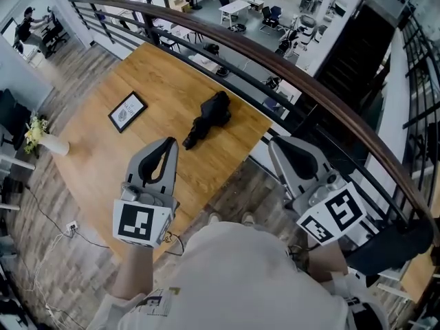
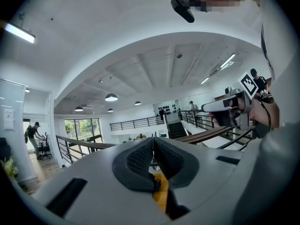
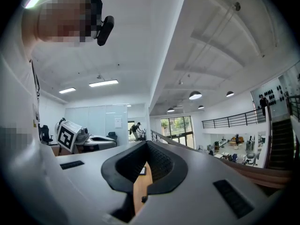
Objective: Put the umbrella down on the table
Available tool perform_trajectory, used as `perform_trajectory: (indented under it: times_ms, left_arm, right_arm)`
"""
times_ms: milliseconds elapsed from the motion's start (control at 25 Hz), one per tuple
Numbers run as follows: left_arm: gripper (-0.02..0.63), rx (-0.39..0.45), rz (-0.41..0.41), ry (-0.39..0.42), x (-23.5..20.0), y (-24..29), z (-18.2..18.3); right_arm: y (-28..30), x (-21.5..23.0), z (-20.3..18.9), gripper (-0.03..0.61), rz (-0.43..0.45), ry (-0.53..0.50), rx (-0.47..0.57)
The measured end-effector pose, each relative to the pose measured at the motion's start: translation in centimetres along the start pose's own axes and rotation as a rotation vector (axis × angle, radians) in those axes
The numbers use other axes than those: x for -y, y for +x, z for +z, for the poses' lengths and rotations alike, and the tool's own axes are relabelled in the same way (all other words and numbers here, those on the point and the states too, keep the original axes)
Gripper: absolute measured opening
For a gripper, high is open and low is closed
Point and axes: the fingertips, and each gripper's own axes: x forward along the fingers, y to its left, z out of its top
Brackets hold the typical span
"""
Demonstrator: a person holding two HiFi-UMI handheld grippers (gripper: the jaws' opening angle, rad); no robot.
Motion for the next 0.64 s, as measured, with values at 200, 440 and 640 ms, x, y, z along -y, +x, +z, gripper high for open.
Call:
perform_trajectory:
  times_ms: [200,440,640]
  left_arm:
    - [0.017,-0.025,-0.021,-0.042,0.6,0.4,-1.4]
    - [0.017,-0.027,-0.03,-0.022,0.9,1.0,-1.3]
    - [0.017,-0.027,-0.039,0.003,1.3,2.1,-1.2]
  right_arm:
    - [0.6,-0.1,-1.8,0.028,0.026,0.049,-0.008]
    - [0.8,0.1,-2.0,0.028,0.036,0.019,-0.031]
    - [0.7,0.7,-2.0,0.028,0.044,0.024,-0.02]
